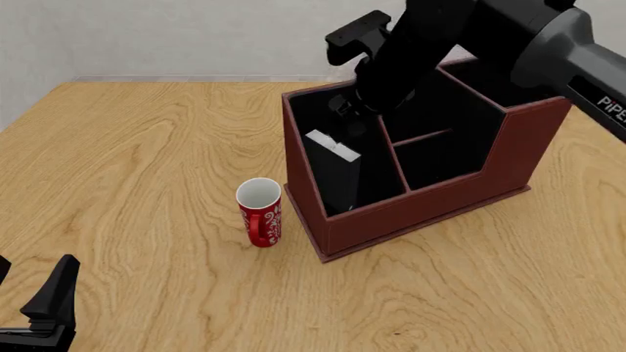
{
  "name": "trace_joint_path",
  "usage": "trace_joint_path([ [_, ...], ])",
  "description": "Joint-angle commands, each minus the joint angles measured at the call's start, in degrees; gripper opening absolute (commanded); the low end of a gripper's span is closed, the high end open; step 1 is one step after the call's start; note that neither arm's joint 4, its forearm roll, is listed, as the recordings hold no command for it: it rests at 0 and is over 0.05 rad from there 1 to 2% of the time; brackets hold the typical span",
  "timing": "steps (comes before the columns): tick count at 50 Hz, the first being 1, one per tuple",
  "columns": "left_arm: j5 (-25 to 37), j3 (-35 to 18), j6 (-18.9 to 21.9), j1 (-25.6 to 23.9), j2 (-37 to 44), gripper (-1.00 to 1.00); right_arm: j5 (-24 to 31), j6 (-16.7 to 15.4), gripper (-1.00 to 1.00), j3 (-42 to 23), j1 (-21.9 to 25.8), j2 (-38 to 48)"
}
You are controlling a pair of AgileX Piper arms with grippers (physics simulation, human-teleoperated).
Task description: Pick up the book and place it in the left compartment of the caddy.
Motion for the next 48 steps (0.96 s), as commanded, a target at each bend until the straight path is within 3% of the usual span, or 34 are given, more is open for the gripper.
trace_joint_path([
  [1,0.0,0.0,0.0,0.0,0.0,1.0,0.0,0.8,1.0,3.1,1.4,-5.6],
  [16,0.0,0.0,0.0,0.0,0.0,1.0,0.0,0.4,1.0,4.0,1.6,-8.7],
  [17,0.0,0.0,0.0,0.0,0.0,1.0,0.0,1.8,1.0,6.2,3.5,-13.5],
  [25,0.0,0.0,0.0,0.0,0.0,1.0,-0.3,2.4,1.0,7.2,4.6,-17.9],
  [27,0.0,0.0,0.0,0.0,0.0,1.0,-2.5,0.8,1.0,9.8,3.6,-20.5],
  [35,0.0,0.0,0.0,0.0,0.0,1.0,-10.0,3.2,1.0,19.9,5.5,-28.6],
  [48,0.0,0.0,0.0,0.0,0.0,1.0,-16.8,3.0,1.0,32.8,4.9,-38.1],
])
